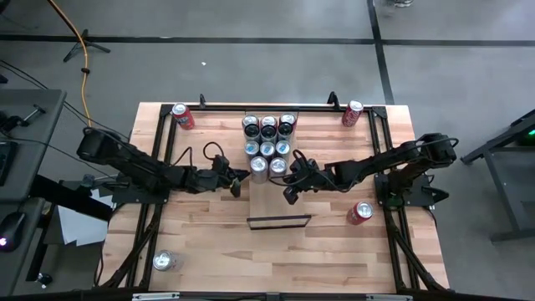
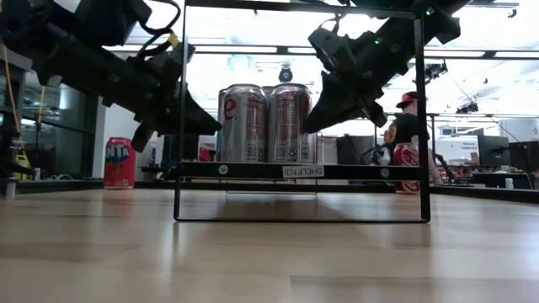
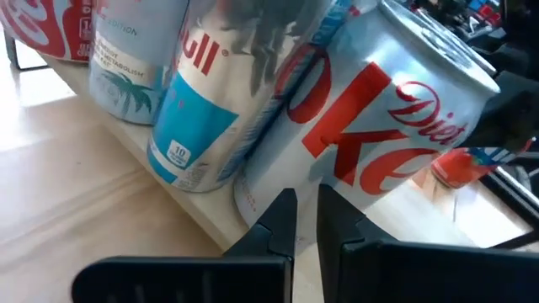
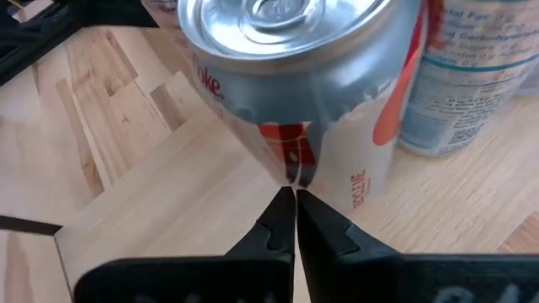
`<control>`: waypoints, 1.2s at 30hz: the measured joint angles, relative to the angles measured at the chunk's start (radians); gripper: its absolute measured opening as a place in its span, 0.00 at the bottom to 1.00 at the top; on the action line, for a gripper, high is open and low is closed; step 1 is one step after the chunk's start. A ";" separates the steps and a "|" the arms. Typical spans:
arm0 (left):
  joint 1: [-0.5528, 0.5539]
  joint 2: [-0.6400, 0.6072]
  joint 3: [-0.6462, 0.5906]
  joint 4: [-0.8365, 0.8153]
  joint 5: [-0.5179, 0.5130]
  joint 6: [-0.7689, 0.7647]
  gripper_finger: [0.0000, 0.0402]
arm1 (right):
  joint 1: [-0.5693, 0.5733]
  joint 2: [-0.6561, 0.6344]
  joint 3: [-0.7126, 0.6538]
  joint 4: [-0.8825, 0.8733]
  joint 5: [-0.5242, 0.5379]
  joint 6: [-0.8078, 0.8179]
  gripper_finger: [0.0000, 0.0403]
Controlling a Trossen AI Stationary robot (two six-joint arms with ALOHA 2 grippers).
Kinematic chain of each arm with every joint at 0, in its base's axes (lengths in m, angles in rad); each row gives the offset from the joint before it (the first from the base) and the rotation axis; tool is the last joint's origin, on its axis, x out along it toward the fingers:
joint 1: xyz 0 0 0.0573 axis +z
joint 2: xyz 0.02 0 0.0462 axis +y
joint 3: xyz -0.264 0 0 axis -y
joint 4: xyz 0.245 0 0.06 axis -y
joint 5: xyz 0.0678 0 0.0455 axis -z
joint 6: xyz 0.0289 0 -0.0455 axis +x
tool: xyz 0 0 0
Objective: Place canned beverage on shelf
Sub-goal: Put the silver soda can on the shelf aligned with the other silver soda can
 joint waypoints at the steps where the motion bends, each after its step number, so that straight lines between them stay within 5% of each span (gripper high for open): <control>1: 0.000 -0.006 0.000 0.000 0.011 0.016 0.00 | 0.000 0.000 0.000 -0.001 -0.007 -0.002 0.00; 8: -0.010 -0.175 -0.001 -0.132 0.245 0.067 0.00 | 0.004 -0.059 0.001 -0.087 -0.104 -0.064 0.00; 12: -0.077 -0.347 0.034 -0.248 0.245 0.114 0.00 | 0.022 -0.169 0.001 -0.223 -0.090 -0.074 0.00; 17: -0.185 -0.474 0.247 -0.599 0.207 0.302 0.00 | 0.036 -0.307 0.001 -0.272 -0.078 -0.089 0.00; 23: -0.221 -0.453 0.540 -0.988 0.314 0.435 0.02 | 0.033 -0.388 0.001 -0.254 -0.051 -0.097 0.00; 28: -0.216 -0.418 0.728 -1.253 0.396 0.493 0.19 | 0.033 -0.394 0.001 -0.256 -0.035 -0.089 0.00; 36: -0.216 -0.403 0.857 -1.448 0.455 0.549 0.61 | 0.033 -0.392 0.001 -0.256 -0.035 -0.027 0.00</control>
